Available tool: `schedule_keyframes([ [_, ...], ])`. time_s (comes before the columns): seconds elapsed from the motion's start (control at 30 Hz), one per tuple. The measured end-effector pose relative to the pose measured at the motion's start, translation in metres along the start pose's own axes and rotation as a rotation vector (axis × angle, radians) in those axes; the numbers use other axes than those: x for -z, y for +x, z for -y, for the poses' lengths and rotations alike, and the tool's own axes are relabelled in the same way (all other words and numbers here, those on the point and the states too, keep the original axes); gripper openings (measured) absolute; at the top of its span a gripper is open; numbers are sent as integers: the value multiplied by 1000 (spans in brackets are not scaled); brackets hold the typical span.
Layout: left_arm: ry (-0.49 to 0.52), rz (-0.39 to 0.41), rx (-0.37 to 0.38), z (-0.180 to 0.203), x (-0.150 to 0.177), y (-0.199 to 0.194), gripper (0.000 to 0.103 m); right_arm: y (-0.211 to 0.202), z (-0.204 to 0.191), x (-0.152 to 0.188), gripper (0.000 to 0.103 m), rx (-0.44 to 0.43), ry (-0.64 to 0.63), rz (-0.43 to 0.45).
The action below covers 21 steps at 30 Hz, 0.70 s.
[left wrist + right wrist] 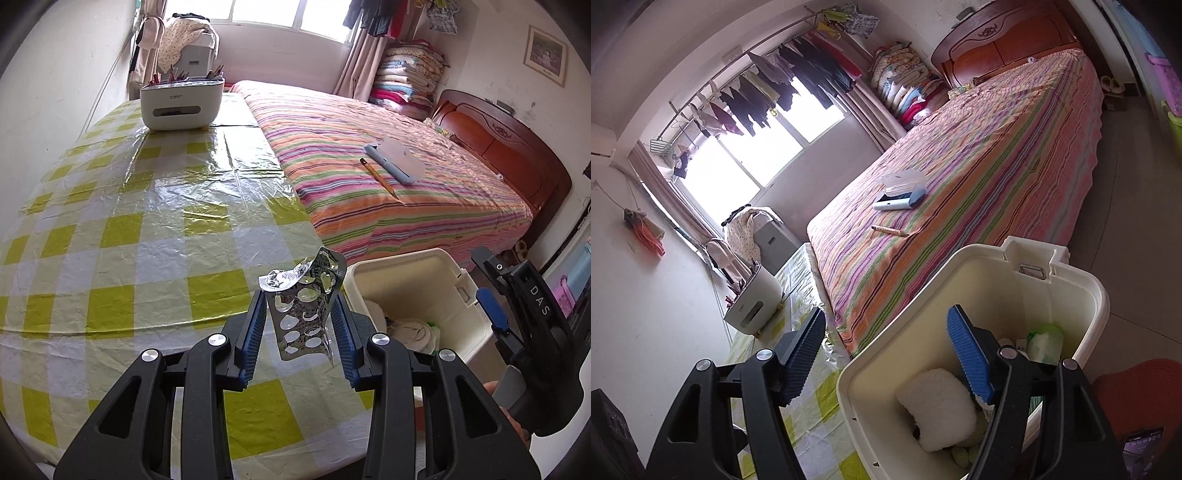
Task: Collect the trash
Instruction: 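Open both tools to drop the blister and mask into the bin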
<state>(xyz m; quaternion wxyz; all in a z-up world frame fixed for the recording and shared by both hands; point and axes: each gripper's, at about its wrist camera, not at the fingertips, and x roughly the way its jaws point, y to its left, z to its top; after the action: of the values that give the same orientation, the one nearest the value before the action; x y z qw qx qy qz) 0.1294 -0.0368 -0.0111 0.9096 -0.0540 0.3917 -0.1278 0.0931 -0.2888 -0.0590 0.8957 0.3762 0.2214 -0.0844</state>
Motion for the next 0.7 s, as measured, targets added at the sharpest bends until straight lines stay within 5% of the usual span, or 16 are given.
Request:
schedule_keyframes([
  [0.7,145,-51,56,76,-8,41,36,-35,44,-11,70,-124,231,148],
])
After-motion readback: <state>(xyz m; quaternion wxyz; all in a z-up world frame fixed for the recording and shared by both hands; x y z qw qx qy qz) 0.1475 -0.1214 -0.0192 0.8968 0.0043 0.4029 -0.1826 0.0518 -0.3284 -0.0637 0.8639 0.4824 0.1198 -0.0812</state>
